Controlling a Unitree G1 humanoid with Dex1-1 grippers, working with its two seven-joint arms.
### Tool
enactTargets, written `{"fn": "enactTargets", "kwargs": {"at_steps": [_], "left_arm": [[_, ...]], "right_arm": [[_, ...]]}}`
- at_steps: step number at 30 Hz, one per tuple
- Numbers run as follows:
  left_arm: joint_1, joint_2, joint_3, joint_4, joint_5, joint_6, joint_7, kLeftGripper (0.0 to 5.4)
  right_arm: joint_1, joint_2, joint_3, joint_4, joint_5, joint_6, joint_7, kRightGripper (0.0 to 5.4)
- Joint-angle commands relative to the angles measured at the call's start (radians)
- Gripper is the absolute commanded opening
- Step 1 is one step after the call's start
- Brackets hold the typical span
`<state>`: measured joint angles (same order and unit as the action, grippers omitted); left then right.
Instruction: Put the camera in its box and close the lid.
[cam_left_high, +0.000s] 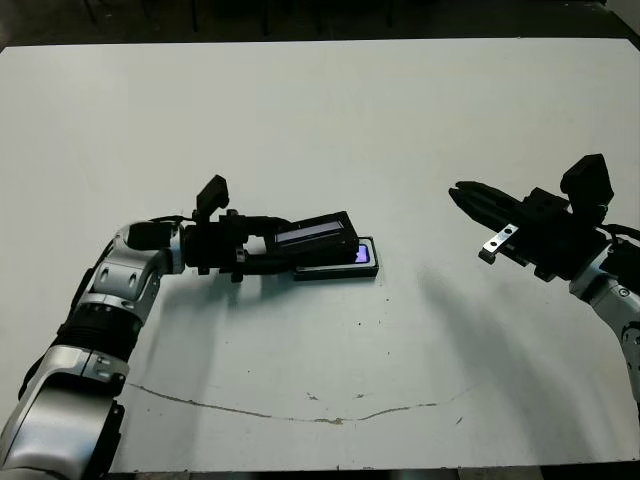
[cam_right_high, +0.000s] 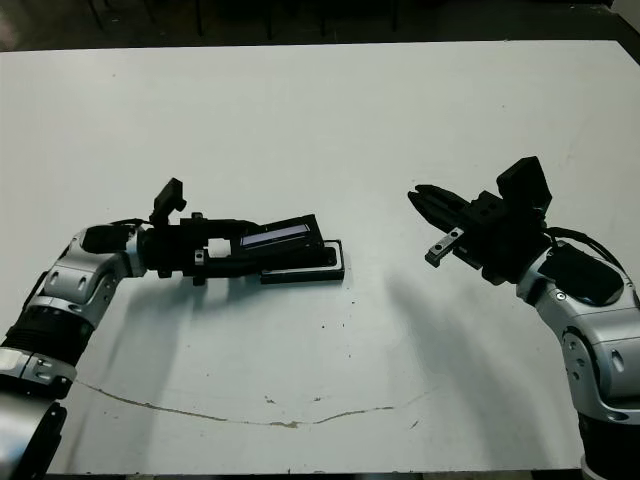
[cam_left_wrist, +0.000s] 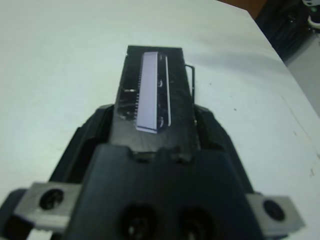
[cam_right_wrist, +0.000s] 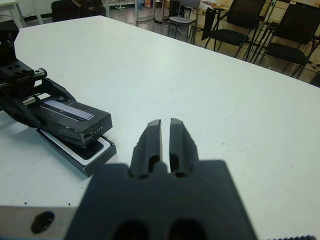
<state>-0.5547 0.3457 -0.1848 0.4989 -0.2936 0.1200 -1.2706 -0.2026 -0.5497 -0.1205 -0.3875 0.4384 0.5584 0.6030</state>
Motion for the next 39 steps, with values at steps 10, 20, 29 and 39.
{"fn": "enactTargets", "kwargs": {"at_steps": [10, 20, 29, 39], "left_arm": [[0.07, 0.023, -0.046, -0.09, 0.012, 0.053, -0.044, 2.78], [0.063, 0.035, -0.137, -0.073, 0.137, 0.019, 0.006, 2.78], [0.012, -0.033, -0.227, 0.049, 0.252, -0.065, 0.092, 2.78], [-0.048, -0.093, -0.271, 0.196, 0.284, -0.102, 0.102, 2.78]], "right_arm": [[0.016, -0.013, -0.001, -0.004, 0.013, 0.03, 0.0, 0.0], [0.018, -0.01, 0.001, -0.003, 0.008, 0.024, -0.004, 0.0], [0.021, -0.013, 0.0, -0.005, 0.009, 0.022, -0.001, 0.0], [0.028, -0.015, -0.002, -0.02, 0.011, 0.028, 0.0, 0.0]]}}
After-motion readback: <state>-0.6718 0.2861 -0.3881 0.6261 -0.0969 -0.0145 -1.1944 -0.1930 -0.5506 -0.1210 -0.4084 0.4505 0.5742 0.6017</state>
